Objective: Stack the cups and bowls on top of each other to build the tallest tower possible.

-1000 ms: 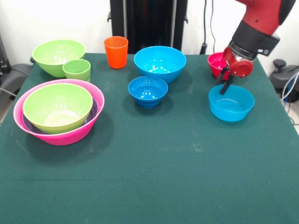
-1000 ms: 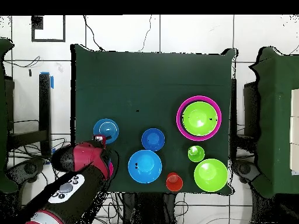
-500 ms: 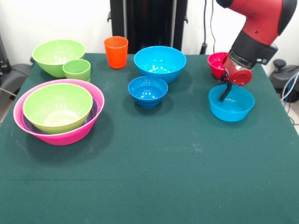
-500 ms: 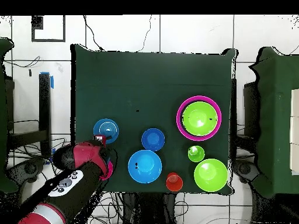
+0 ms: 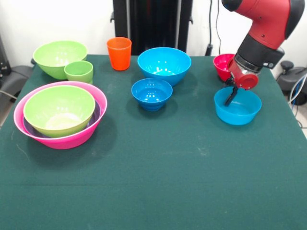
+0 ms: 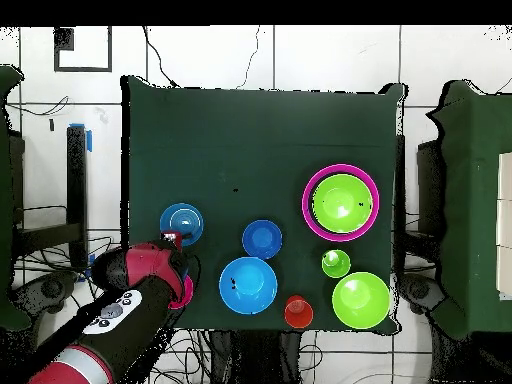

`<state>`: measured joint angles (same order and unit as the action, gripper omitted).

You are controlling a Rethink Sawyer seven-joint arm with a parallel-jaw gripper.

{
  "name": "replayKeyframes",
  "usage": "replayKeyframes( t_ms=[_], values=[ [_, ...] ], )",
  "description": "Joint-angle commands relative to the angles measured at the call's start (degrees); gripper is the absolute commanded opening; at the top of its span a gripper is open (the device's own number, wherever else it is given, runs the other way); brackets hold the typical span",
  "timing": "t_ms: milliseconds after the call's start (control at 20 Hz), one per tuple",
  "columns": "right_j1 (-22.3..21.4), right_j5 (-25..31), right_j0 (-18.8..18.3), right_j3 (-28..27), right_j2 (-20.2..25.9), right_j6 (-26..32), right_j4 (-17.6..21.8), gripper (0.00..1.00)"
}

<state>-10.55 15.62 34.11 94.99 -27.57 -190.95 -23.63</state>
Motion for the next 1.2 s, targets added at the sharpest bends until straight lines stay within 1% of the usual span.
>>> replayKeyframes(
  t_ms=[50,300,550,650,950,1200],
  values=[
    [4.05,-1.94,-0.27,-3.42,8.63,1.14,2.42,1.0],
    [3.3,-0.78,-0.01,-3.01,8.56,1.06,2.36,1.0],
    [3.85,0.87,0.91,-3.48,7.3,-0.45,1.36,1.0],
    [3.31,0.62,0.23,-2.95,8.24,-0.48,1.1,1.0],
    [2.94,5.13,1.83,-3.69,6.83,-2.86,-0.44,1.0],
    [2.87,4.36,1.71,-3.62,6.98,-2.59,-0.38,1.0]
  ],
)
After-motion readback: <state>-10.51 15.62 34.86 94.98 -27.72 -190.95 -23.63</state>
